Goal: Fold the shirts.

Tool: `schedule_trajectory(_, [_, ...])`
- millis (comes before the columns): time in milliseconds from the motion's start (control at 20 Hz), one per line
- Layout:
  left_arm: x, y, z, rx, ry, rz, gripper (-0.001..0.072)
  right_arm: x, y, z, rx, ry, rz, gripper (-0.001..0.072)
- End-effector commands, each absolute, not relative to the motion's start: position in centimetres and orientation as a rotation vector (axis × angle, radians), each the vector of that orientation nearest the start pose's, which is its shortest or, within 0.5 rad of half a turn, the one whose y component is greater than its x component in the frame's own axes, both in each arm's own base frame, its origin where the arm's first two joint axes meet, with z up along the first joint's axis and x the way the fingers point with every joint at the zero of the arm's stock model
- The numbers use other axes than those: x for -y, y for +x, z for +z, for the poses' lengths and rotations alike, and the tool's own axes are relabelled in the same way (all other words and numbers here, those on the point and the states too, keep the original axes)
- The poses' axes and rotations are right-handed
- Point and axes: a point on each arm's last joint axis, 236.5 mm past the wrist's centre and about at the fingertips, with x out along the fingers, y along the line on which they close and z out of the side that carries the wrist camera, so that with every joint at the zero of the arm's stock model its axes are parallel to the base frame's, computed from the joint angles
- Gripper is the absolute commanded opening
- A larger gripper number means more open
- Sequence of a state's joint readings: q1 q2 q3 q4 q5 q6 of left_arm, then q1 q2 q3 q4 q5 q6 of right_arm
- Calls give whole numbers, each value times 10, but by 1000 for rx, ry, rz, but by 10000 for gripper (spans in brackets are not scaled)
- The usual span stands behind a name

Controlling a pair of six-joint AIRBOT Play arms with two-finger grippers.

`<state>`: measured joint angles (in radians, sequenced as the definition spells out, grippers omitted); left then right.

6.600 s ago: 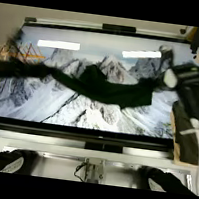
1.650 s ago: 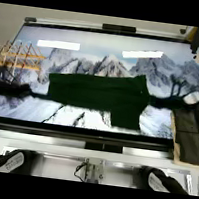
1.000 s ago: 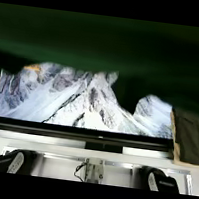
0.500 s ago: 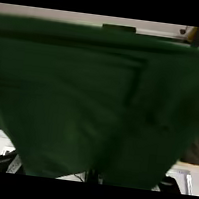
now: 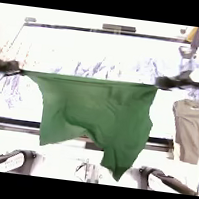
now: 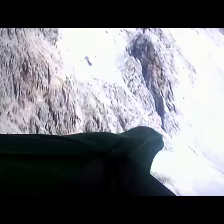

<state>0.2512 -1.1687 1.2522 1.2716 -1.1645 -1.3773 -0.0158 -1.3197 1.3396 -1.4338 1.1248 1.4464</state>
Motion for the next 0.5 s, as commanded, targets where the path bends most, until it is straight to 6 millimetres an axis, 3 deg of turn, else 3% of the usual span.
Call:
schedule_trajectory(0, [-23, 466, 29, -1044, -259, -57, 31, -53, 509, 6, -978, 102, 112, 71])
schedule_trajectory(100, [-21, 502, 12, -1022, -260, -54, 32, -52, 541, 6, -887, 170, 69, 71])
schedule_trajectory(250, [-20, 549, 9, -949, -291, -61, 33, -31, 579, 31, -689, 250, 7, 71])
schedule_trajectory(450, [-9, 600, 24, -801, -447, -81, 33, -8, 593, 49, -589, 337, -49, 71])
